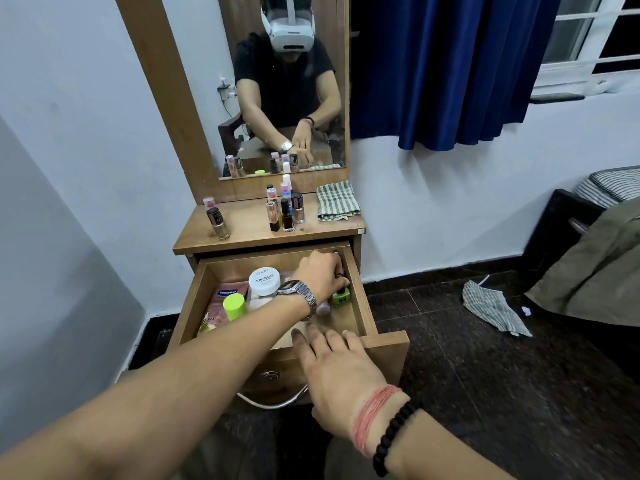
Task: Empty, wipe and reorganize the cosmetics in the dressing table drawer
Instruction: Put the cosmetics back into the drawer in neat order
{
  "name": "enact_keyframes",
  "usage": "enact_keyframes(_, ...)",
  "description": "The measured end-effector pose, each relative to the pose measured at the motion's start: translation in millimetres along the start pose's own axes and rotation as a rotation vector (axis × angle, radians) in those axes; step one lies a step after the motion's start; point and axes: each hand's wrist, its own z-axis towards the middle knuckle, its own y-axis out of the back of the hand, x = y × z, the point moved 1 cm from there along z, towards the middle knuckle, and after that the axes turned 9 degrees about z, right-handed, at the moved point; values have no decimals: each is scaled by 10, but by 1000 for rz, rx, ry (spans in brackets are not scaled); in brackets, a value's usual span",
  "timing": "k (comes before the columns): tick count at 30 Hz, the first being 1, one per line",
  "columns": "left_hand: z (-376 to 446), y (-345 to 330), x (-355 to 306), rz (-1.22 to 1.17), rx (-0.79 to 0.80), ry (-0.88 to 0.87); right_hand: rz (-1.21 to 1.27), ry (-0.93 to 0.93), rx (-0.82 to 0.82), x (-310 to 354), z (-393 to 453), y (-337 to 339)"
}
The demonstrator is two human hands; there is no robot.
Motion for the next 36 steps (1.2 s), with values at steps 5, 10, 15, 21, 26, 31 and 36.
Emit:
enact_keyframes(5,22,-57,-20,13,-11,-5,-17,2,13,-3,-12,4)
enact_keyframes(10,-30,0,3,87,-39,-40,-14,6,14,-1,-30,20)
enact_keyframes(15,-31,420,192,49,-231,-96,-22,14,24,4,-41,31)
enact_keyframes(21,164,989,794,-35,-475,98,-11,8,23,19,-41,24)
enact_keyframes(26,335,994,1044,84,-372,106,-9,7,16,23,-34,12)
enact_keyframes(31,400,912,1068,144,-295,54,-2,10,14,9,-29,6)
enact_keyframes(36,414,872,1078,125,-326,49,1,15,8,6,-19,-1)
